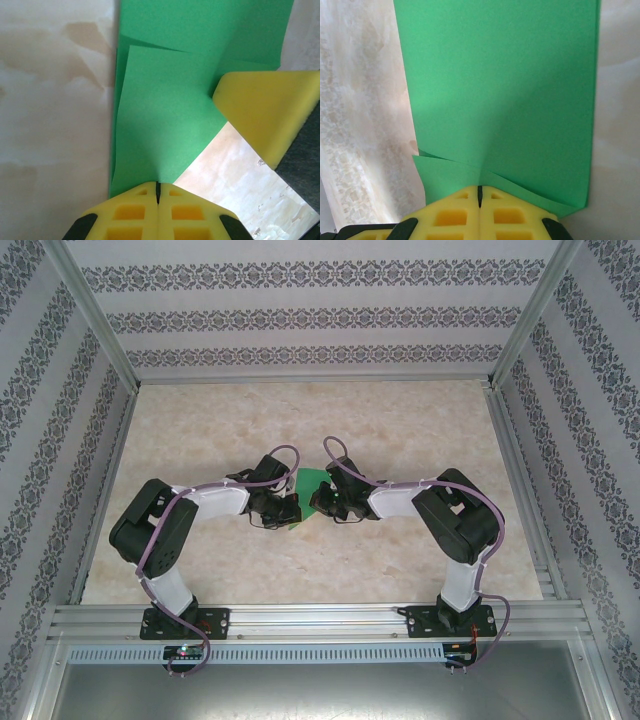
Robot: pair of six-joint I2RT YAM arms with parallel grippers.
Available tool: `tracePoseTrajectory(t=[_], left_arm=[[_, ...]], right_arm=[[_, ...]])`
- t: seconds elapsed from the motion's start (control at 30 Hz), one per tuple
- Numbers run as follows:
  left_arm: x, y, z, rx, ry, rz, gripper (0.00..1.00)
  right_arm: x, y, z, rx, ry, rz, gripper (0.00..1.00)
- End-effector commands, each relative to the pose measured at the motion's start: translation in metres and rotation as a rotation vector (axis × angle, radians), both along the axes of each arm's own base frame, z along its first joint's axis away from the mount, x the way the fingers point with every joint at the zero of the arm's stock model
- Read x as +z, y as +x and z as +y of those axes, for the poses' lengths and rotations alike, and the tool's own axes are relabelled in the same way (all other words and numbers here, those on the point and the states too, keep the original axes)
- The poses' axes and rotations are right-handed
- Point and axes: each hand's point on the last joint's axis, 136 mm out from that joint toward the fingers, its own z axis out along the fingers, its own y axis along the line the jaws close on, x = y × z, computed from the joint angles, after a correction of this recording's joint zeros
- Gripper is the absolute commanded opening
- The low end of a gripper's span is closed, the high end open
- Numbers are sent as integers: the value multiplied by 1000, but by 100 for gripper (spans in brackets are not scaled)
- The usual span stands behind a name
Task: Fold a paper plane with a square sheet of paper (pick it up from the middle)
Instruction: Third fold the triangle at the center of the table.
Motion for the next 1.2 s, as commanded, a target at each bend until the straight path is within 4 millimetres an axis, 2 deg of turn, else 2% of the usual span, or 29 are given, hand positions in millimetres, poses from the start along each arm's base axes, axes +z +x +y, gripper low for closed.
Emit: tracePoseTrajectory(t=[0.0, 0.43, 0.63, 0.77, 0.87, 1.07, 1.17], left_arm=[[-18, -18, 28, 23, 116, 62, 4], [-23, -54, 47, -64, 174, 151, 3], [-27, -60, 64, -35, 224, 185, 2], [-26, -61, 67, -19, 209, 187, 1], [-13, -53, 61, -24, 176, 145, 0], [43, -19, 29, -11, -25, -52, 0], [51, -10, 15, -5, -102, -78, 1]], right_arm=[[-65, -39, -44, -22, -242, 174, 0], [-69, -44, -50, -19, -271, 191, 0], [-69, -45, -51, -14, -279, 196, 0], [-70, -46, -52, -14, -282, 200, 0], [-70, -47, -52, -13, -282, 202, 0], [-66, -43, -47, -6, -268, 190, 0], [-64, -41, -45, -7, -262, 187, 0]])
